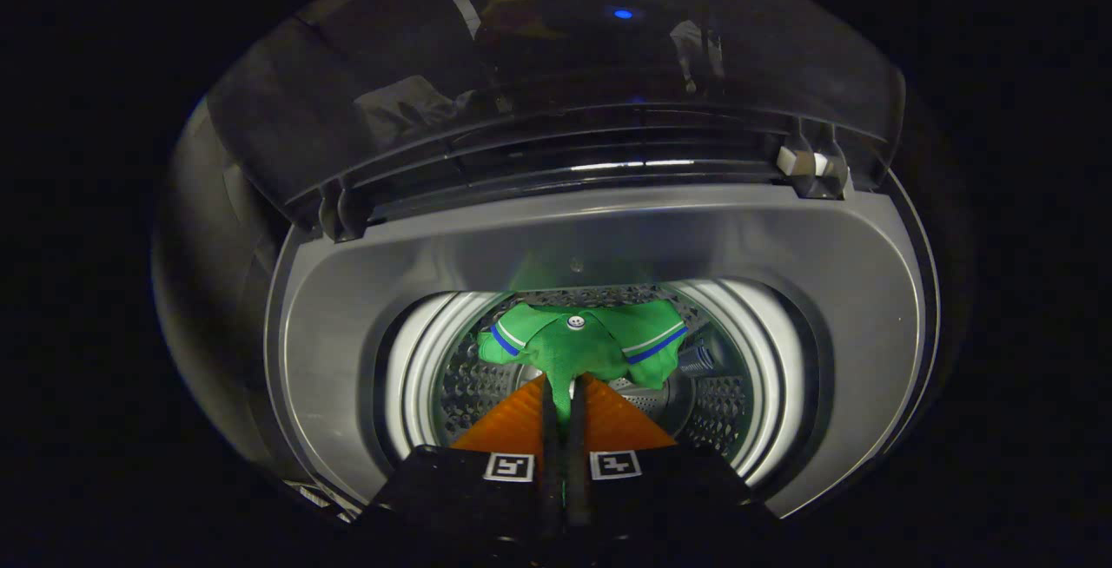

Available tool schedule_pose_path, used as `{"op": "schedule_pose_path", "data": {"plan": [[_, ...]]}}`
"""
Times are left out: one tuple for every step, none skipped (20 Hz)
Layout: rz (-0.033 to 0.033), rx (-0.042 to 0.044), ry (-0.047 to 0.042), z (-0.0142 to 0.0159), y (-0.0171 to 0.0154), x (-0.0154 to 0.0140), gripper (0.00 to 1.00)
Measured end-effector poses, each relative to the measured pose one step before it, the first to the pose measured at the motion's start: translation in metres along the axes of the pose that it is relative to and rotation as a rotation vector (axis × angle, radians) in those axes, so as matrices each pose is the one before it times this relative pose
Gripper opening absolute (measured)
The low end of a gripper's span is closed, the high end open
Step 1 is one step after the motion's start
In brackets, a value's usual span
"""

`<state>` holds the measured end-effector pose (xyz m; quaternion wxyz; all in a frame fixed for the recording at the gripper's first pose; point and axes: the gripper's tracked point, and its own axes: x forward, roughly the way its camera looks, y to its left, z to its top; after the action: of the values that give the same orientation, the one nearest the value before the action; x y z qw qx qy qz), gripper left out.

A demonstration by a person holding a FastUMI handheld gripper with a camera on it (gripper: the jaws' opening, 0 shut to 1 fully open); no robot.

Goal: Put the clothes into the washing machine and then close the washing machine lid.

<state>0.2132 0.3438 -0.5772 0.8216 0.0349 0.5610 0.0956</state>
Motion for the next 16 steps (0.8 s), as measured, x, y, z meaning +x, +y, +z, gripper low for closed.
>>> {"op": "schedule_pose_path", "data": {"plan": [[0.00924, 0.00807, 0.00081, -0.00133, 0.00216, 0.00099, 0.15], [-0.00400, -0.00254, -0.00417, 0.00001, -0.00029, 0.00111, 0.15], [-0.01918, -0.01401, -0.01332, 0.00152, -0.00396, -0.00064, 0.24], [-0.01112, -0.01407, -0.01086, 0.00310, -0.00179, -0.00252, 0.31], [-0.01420, -0.02485, -0.00363, 0.00006, -0.00344, 0.00003, 0.55], [-0.01179, -0.02493, -0.00175, 0.00127, -0.00319, -0.00105, 0.78], [0.00317, -0.00887, -0.00168, -0.00228, 0.00238, -0.00184, 1.00], [0.00338, -0.00019, 0.00072, 0.00038, 0.00098, -0.00160, 1.00], [0.00868, 0.00931, 0.00077, -0.00239, 0.00114, -0.00116, 0.99], [0.00985, 0.00825, 0.00313, -0.00104, 0.00287, -0.00135, 0.99], [-0.00172, 0.00204, -0.00158, -0.00215, -0.00024, -0.00298, 0.99], [0.00108, 0.00082, -0.00660, 0.00043, 0.00031, -0.00253, 1.00], [-0.00173, -0.00465, -0.00439, -0.00014, 0.00053, -0.00375, 0.99], [0.00228, -0.00384, -0.00502, 0.00058, 0.00021, -0.00435, 0.99], [0.00023, -0.00353, -0.00394, 0.00055, 0.00050, -0.00552, 0.99], [0.00061, -0.00200, -0.01289, 0.00228, 0.00017, -0.00877, 0.99]]}}
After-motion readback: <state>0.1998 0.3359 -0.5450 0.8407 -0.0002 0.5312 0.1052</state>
